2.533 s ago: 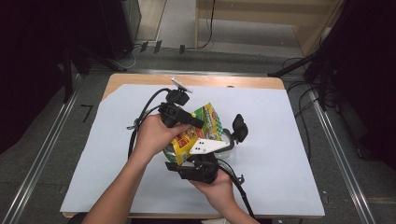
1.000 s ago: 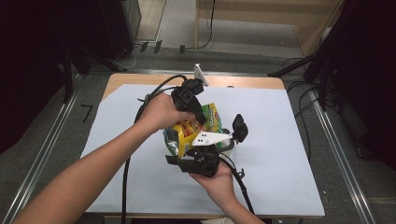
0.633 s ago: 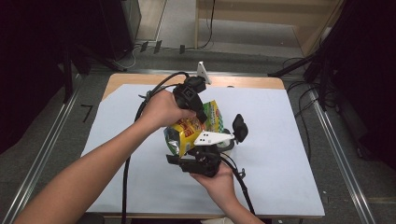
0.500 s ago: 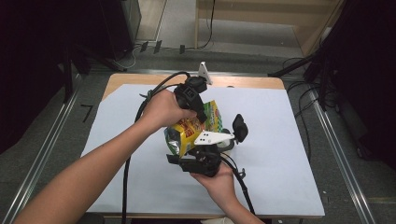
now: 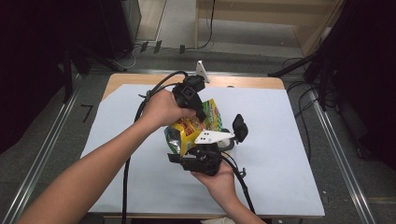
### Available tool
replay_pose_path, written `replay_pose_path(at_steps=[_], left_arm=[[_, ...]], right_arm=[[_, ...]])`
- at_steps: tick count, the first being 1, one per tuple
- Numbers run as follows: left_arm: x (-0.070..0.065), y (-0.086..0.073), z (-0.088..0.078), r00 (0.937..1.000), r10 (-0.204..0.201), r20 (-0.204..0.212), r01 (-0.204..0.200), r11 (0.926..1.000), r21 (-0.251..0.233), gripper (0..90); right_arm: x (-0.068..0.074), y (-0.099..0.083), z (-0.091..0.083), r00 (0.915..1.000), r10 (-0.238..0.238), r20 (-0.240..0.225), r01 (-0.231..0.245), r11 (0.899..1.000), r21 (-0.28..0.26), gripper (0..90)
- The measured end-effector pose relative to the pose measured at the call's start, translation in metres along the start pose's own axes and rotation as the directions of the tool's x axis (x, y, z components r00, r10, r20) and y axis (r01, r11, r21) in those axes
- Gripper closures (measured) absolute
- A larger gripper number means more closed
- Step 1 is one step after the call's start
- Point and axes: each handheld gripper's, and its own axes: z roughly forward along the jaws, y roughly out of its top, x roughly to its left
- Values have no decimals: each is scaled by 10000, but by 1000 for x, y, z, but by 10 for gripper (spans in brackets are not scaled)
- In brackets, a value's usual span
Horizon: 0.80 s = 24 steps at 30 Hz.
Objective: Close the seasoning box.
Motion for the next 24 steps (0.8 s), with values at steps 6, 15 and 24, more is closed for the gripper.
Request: replay_pose_path(at_steps=[6, 15, 24], left_arm=[[3, -1, 3, 9999, -60, 98, 59, 10000, 52, 887], [4, -3, 2, 9999, -101, 71, 101, 9999, -32, 878], [5, -4, 1, 9998, -188, 87, 188, 9998, -78, 859]], right_arm=[[2, 1, 3, 10000, -77, -59, 77, 9999, 84, 629], [3, 5, 5, 9997, -231, -55, 232, 9996, 155, 623], [4, 5, 4, 9991, -420, 24, 420, 9991, 75, 608]])
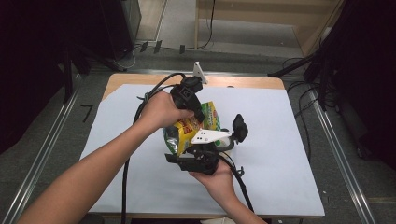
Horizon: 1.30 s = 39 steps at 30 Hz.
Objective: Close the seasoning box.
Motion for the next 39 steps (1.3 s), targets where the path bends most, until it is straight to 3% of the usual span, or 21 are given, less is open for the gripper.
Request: replay_pose_path(at_steps=[8, 21, 39], left_arm=[[-1, 0, 0, 10000, -41, 29, 41, 10000, -25, 856], [-3, -1, -5, 10000, 19, -11, -19, 10000, -48, 858], [-5, -2, -4, 9999, 140, -79, -141, 9999, -59, 861]], right_arm=[[1, 0, 0, 9995, -293, 114, 294, 9996, -57, 601], [7, -2, 0, 9959, -843, 314, 850, 9961, -217, 681], [7, -4, -1, 9960, -819, 370, 828, 9963, -243, 680]])
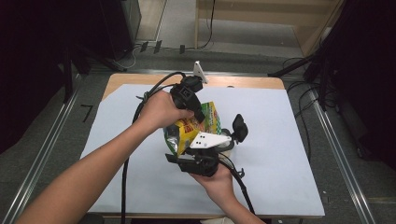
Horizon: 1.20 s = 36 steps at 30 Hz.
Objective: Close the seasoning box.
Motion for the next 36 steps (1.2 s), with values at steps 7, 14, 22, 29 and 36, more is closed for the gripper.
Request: replay_pose_path(at_steps=[7, 14, 22, 29, 36], left_arm=[[0, -1, -3, 9999, 128, -95, -128, 9999, -44, 872], [0, 0, -7, 9995, 171, -250, -176, 9997, -192, 873], [2, 5, -8, 9996, 3, -271, -11, 9996, -269, 873], [3, 12, -12, 9994, -59, -346, 48, 9995, -322, 873], [2, 13, -9, 9996, -15, -277, 6, 9995, -324, 873]], right_arm=[[0, -1, 1, 10000, 67, 9, -66, 10000, -37, 684], [0, 0, 0, 9999, 88, 102, -86, 9999, -146, 689], [-6, 3, -1, 9999, 137, 102, -137, 9999, -37, 692], [-11, 13, 1, 9993, 366, -105, -367, 9992, -140, 693], [-13, 12, 1, 9988, 479, -114, -481, 9987, -187, 693]])
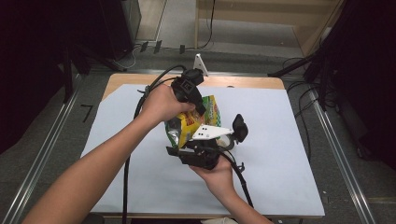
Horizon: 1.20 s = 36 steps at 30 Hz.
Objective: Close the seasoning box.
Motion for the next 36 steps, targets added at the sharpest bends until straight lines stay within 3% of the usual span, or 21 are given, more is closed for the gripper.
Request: replay_pose_path(at_steps=[36], left_arm=[[0, -4, 5, 9999, 91, 125, -91, 10000, 12, 873]], right_arm=[[-2, -8, -2, 9997, -221, -42, 222, 9995, 236, 692]])
